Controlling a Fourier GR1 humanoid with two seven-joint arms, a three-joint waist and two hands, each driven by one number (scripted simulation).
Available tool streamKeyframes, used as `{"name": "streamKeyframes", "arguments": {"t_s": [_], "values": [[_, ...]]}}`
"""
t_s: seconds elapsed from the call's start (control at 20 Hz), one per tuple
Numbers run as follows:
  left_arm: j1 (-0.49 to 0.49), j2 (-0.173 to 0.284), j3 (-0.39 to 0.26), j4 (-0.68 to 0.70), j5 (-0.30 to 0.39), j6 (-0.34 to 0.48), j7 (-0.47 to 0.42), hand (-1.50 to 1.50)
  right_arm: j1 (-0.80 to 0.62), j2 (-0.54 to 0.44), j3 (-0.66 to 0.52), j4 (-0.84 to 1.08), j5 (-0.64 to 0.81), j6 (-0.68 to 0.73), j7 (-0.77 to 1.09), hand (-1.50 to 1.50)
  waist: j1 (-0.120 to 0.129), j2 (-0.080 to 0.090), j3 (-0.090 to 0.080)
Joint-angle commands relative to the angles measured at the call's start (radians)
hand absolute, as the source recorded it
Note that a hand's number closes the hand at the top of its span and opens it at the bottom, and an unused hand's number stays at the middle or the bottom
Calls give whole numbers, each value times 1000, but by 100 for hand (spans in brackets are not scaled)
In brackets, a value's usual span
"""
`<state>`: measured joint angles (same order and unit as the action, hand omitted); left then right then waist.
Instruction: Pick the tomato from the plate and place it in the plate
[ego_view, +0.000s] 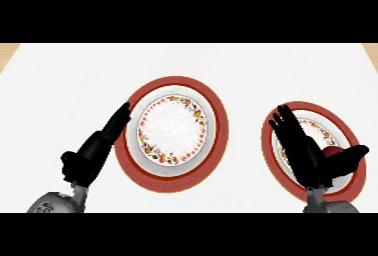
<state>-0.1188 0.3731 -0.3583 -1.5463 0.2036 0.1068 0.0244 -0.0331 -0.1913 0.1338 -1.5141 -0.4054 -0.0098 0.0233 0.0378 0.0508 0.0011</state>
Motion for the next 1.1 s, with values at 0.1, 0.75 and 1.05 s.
{"name": "streamKeyframes", "arguments": {"t_s": [0.1,0.75,1.05], "values": [[59,85,90,43,-98,88,-64,0,-79,-68,-134,-69,-276,187,111,-150,-24,-52,0],[216,174,262,123,-101,95,-237,0,75,-218,-542,-148,-368,240,-127,-150,-47,-54,-2],[197,160,248,60,-133,102,-136,0,162,-389,-543,-114,-341,523,-74,-150,-45,-51,-1]]}}
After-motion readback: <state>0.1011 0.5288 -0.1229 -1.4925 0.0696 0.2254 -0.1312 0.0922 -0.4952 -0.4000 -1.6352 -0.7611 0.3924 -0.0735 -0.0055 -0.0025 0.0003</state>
